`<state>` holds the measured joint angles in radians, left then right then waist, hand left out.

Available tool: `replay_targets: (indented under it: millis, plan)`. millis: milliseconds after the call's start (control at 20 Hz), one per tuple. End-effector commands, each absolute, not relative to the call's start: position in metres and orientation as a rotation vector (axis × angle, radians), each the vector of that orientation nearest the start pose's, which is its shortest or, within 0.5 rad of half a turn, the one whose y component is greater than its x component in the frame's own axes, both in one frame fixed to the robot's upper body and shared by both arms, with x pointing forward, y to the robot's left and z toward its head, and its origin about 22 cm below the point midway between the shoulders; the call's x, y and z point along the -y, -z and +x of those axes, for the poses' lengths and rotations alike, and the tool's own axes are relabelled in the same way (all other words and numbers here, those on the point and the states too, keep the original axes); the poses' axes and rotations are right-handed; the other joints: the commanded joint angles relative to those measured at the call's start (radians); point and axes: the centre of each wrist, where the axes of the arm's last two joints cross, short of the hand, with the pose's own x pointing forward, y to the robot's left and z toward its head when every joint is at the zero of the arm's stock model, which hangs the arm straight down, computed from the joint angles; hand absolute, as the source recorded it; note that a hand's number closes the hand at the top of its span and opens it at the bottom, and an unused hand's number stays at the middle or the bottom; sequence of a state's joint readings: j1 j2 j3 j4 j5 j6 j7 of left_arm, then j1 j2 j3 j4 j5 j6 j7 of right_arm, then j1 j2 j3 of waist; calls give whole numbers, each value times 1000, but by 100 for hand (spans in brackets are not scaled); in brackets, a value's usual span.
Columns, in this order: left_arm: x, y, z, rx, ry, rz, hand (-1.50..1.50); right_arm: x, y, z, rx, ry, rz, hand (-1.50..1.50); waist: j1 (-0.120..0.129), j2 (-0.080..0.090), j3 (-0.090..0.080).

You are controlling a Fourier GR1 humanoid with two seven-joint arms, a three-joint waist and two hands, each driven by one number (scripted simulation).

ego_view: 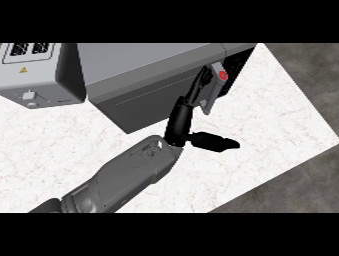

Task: Pick up the milk, place it into the microwave and close the microwave

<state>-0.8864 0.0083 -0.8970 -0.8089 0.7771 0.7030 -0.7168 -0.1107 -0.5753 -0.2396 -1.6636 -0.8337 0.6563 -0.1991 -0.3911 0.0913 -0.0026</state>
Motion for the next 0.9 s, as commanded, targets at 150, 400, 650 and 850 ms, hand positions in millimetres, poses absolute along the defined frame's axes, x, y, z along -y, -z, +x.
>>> replay_targets:
  millis: [150, 400, 650, 850]
  plan:
    - [-2, -35, 345, 2040, 221, -120, -150, 380, -144, 259, 2098, -329, 675, -150, -10, 3, 1]
    - [-4, -32, 348, 1956, 218, -157, 150, 377, -144, 259, 2087, -335, 702, -150, -22, 13, 5]
    - [-41, -29, 375, 2038, 356, 159, -150, 382, -148, 258, 2077, -340, 679, -150, 16, 0, 18]
    - [-58, -30, 386, 2009, 341, 287, -150, 385, -154, 257, 2094, -339, 659, -150, 47, -4, 17]
